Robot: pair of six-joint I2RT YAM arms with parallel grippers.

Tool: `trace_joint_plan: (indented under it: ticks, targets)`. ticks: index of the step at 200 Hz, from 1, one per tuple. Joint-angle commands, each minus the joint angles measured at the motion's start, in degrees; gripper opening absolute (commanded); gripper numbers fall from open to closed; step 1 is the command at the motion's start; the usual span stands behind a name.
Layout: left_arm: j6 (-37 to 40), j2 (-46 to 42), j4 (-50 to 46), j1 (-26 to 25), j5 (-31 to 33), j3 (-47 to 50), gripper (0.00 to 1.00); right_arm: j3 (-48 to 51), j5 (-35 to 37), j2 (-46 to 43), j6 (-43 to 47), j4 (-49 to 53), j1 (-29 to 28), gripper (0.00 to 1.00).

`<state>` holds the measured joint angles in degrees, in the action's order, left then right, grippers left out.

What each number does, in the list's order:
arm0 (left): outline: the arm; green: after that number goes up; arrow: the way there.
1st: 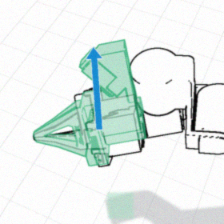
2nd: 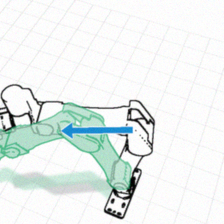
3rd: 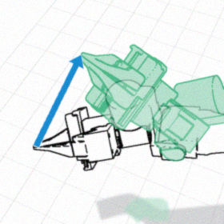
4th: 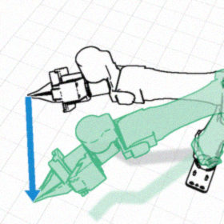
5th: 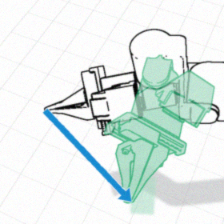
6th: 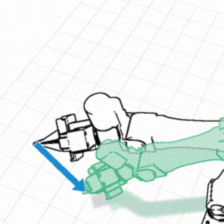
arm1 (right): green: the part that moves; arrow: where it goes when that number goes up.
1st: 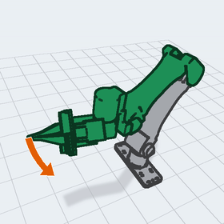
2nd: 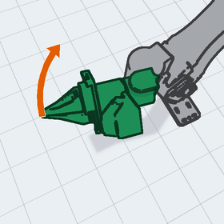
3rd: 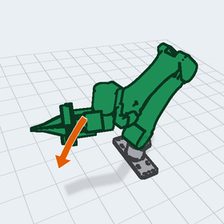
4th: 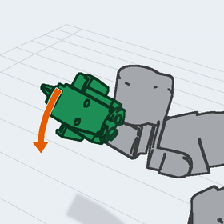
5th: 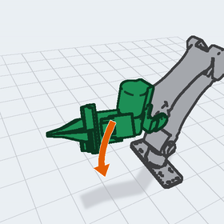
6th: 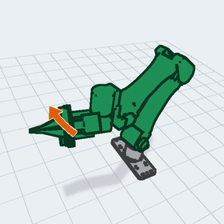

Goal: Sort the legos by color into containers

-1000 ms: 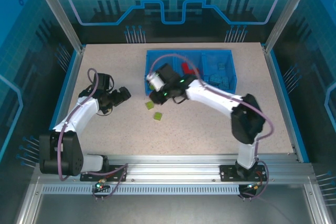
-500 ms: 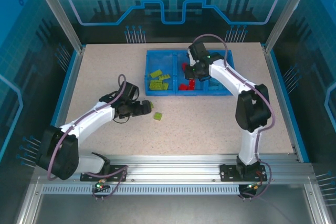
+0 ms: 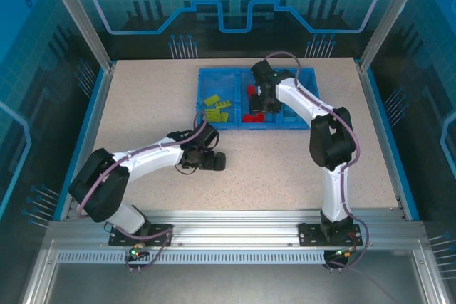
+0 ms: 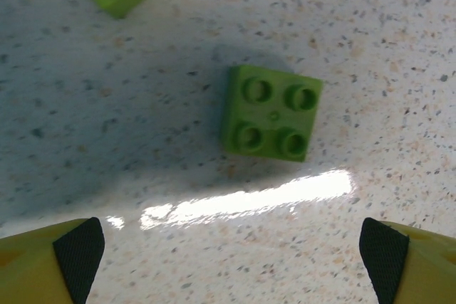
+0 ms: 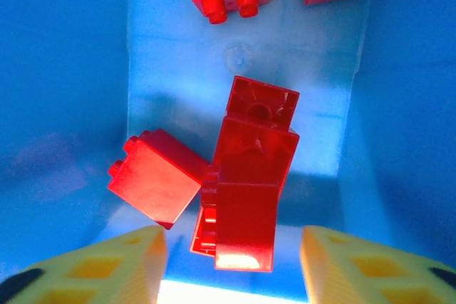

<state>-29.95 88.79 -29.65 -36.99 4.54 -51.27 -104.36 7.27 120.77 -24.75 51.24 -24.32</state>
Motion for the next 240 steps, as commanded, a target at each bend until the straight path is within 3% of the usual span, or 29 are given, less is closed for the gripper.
trace_joint_plan:
  ticks: [1, 18, 68, 143, 196, 240]
  targets:
    - [0.9, 2.7, -0.1, -0.9, 1.3, -2.8, 0.97, -0.3, -0.6, -2.4, -0.3, 1.2, -0.1, 0.64]
    - [1.2, 4.7, -0.1, -1.1, 2.0, -4.2, 0.96, 1.5, -1.4, -5.0, -0.2, -0.2, -0.4, 0.71]
    - [2.8, 12.0, -2.5, -1.6, 5.6, -9.6, 0.86, 6.6, -4.1, -12.0, -1.4, -3.9, -0.6, 0.74]
    - [3.4, 13.8, -3.6, -1.9, 6.2, -11.8, 0.33, 9.5, -3.5, -16.5, -2.0, -4.9, 0.2, 0.75]
    - [4.0, 9.8, -5.0, -1.2, 7.2, -16.8, 0.3, 14.4, -4.2, -19.9, -2.7, -7.3, 0.5, 0.75]
    - [6.7, 9.5, -5.1, 4.2, 6.3, -27.3, 0.31, 23.4, -4.9, -25.8, -2.2, -12.5, 0.4, 0.75]
